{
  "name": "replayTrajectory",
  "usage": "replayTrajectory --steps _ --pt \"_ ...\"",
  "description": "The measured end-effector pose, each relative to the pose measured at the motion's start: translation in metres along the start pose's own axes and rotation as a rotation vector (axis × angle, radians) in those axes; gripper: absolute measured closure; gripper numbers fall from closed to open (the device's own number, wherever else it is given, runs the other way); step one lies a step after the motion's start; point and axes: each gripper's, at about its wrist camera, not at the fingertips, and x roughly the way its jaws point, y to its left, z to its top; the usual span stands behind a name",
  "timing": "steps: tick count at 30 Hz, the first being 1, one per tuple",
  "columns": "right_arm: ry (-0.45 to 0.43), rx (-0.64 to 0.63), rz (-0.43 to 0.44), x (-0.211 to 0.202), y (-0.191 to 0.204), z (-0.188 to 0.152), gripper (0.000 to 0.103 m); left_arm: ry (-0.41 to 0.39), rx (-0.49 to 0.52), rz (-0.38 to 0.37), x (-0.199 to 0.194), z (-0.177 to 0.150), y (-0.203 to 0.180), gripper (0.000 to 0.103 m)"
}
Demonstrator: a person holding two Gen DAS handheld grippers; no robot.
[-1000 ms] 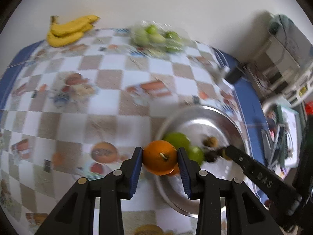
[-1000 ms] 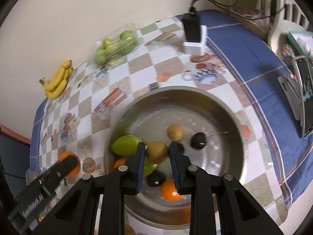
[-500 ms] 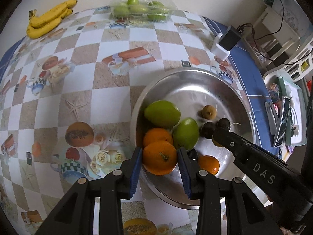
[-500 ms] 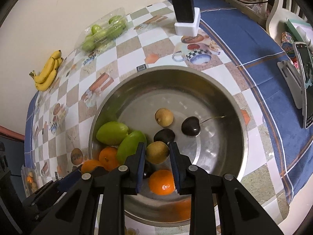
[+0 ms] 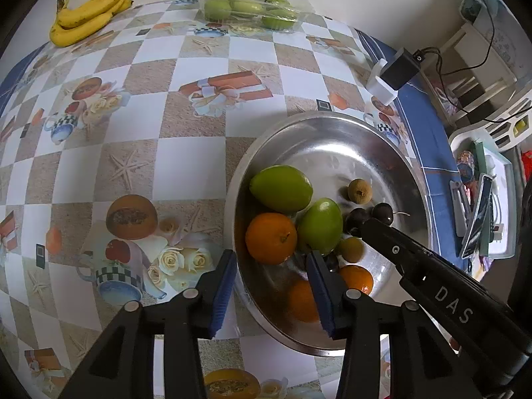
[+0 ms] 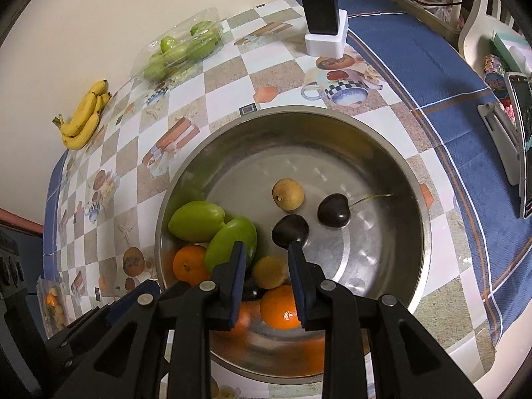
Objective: Organize fruits
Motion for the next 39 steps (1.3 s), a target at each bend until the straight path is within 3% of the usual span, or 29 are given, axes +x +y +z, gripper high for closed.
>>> replayTrajectory --steps 5,7,9,13,17,19,22,26,29,32,35,39 --pt "-0.009 -0.008 0.001 -0.003 0.002 0.000 0.076 -0.033 -0.009 0.044 -0.005 0.004 0.006 0.053" --pt "-0.009 -0.012 -0.001 -0.003 0.003 0.001 0.075 -0.045 -0.024 0.079 -0.007 0.006 0.012 0.045" --pt "-0.004 -0.018 -0.012 -0.002 0.005 0.000 0.065 -0.058 -0.040 0.127 -0.008 0.008 0.020 0.043" --pt "0.008 -0.042 -0.030 0.003 0.011 -0.001 0.063 -0.056 -0.082 0.213 -0.006 0.010 0.038 0.032" --pt "0.017 -0.076 -0.053 0.007 0.020 -0.003 0.050 -0.046 -0.129 0.291 -0.001 0.010 0.059 0.028" --pt "0.019 -0.090 -0.057 0.008 0.023 -0.004 0.050 -0.046 -0.143 0.321 0.000 0.011 0.065 0.024" --pt "0.019 -0.113 -0.074 0.010 0.028 -0.005 0.039 -0.056 -0.147 0.375 0.000 0.012 0.073 0.024" --pt "0.020 -0.136 -0.083 0.012 0.034 -0.006 0.036 -0.068 -0.131 0.443 0.002 0.014 0.075 0.024" --pt "0.018 -0.157 -0.091 0.013 0.039 -0.007 0.024 -0.069 -0.115 0.486 0.002 0.015 0.076 0.024" --pt "0.008 -0.176 -0.092 0.013 0.042 -0.007 0.022 -0.072 -0.109 0.531 0.002 0.014 0.076 0.024" --pt "-0.012 -0.188 -0.094 0.012 0.042 -0.007 0.007 -0.089 -0.116 0.561 -0.002 0.014 0.077 0.024" --pt "-0.030 -0.186 -0.087 0.010 0.042 -0.007 0.005 -0.099 -0.108 0.622 -0.004 0.013 0.076 0.024"
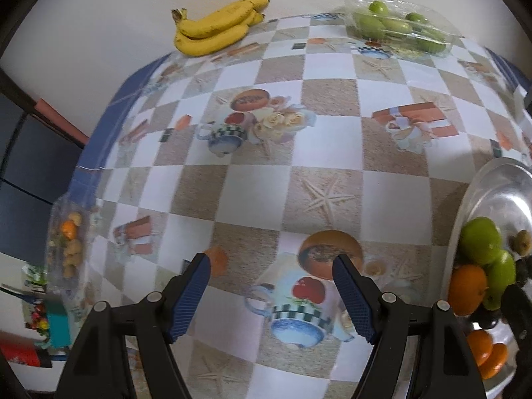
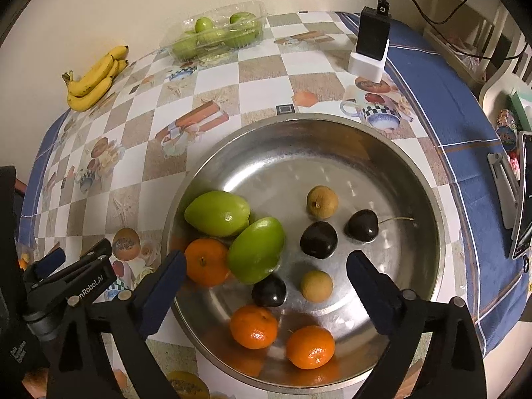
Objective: Organize fruits
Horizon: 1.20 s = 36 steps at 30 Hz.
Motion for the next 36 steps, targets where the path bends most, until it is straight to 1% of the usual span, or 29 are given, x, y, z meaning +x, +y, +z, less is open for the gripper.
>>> replayTrajectory --steps 2,4,9,12,16,19,23,25,29,36 --pt "-0.003 0.005 0.004 0.000 0.000 0.000 0.002 -0.002 -0.006 -0.002 -0.001 0.000 0.002 0.024" --pt "-0.006 0.005 0.002 -0.001 0.000 -0.001 0.002 0.003 -0.014 0.006 -0.002 0.000 0.006 0.024" --pt "-0.027 -0.003 0.009 -0.005 0.004 -0.002 0.002 -0.027 -0.018 0.050 -0.010 -0.002 0.015 0.024" --pt "-0.037 -0.013 -0.002 -0.008 0.008 -0.003 0.002 -0.047 -0.006 0.094 -0.016 -0.005 0.020 0.024" --pt "-0.044 -0.050 0.002 -0.011 0.021 -0.005 0.002 -0.026 0.011 0.112 -0.016 -0.009 0.025 0.024" --pt "-0.033 -0.070 -0.011 -0.012 0.029 -0.008 0.002 0.001 0.021 0.104 -0.016 -0.014 0.030 0.024" --pt "-0.024 -0.082 0.009 -0.019 0.035 -0.017 0.002 0.039 0.006 0.079 -0.019 -0.021 0.043 0.024" --pt "-0.012 -0.086 -0.003 -0.021 0.037 -0.023 0.002 0.050 0.001 0.069 -0.022 -0.025 0.048 0.024" --pt "-0.001 -0.086 -0.006 -0.029 0.038 -0.033 0.002 0.047 -0.012 0.048 -0.034 -0.032 0.060 0.024" --pt "-0.011 -0.087 -0.018 -0.050 0.036 -0.050 0.002 0.021 -0.007 0.012 -0.057 -0.052 0.071 0.024"
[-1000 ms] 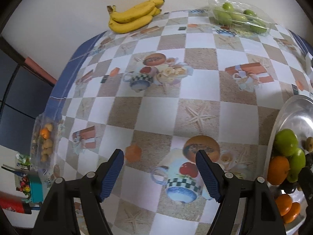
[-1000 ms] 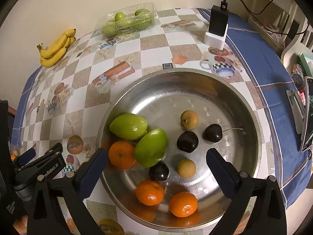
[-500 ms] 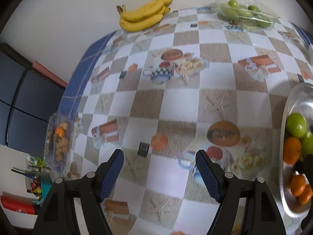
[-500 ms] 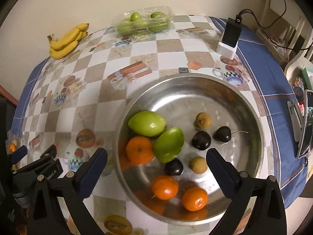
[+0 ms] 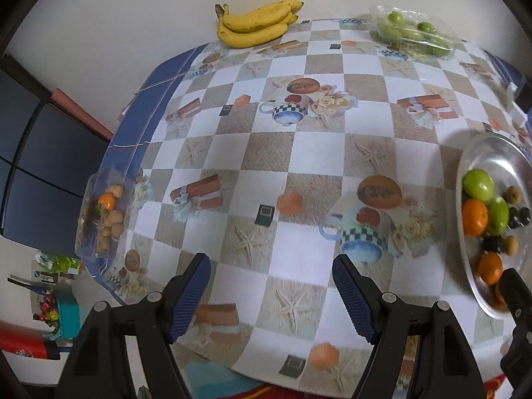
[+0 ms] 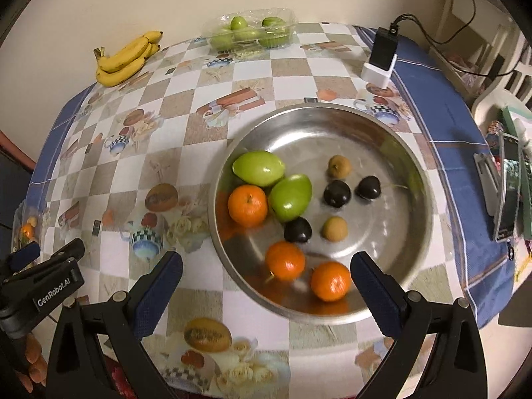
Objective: Organize fruits
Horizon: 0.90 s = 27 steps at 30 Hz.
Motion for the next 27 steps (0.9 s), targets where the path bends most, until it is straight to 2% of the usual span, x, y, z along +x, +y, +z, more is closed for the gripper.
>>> replayTrajectory --steps 9,17,27 --pt "-0.078 -0.004 -0.003 -0.032 -0.004 -0.024 0.002 -0.083 -0.006 -0.069 -0.024 -0.025 0.001 0.024" --pt "-0.138 -0.002 0.008 -0.036 -0.003 -0.032 0.002 -0.118 -0.024 -0.122 -0.028 -0.029 0.000 0.024" --pt "-0.155 -0.010 -0.004 -0.023 -0.001 -0.028 0.002 -0.102 -0.027 -0.150 -0.015 -0.023 -0.012 0.024"
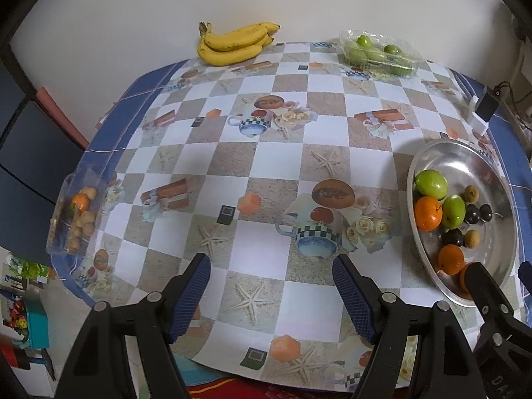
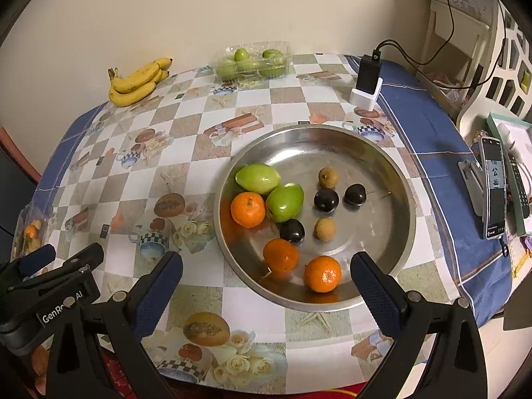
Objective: Organize fruits
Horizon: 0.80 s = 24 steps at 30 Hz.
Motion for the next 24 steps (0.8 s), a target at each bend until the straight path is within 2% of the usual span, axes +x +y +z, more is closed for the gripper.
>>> replayTrajectory --steps 6,24 --pt "0.013 -0.009 -0.017 0.012 0.001 0.002 0.002 0.027 -0.001 -0.017 0.013 0.003 -0.005 0.024" --pt "0.032 -0.010 -0.054 0.032 -0.002 0.013 0.002 0.037 0.001 -0.041 0.031 0.015 -0.011 0.024"
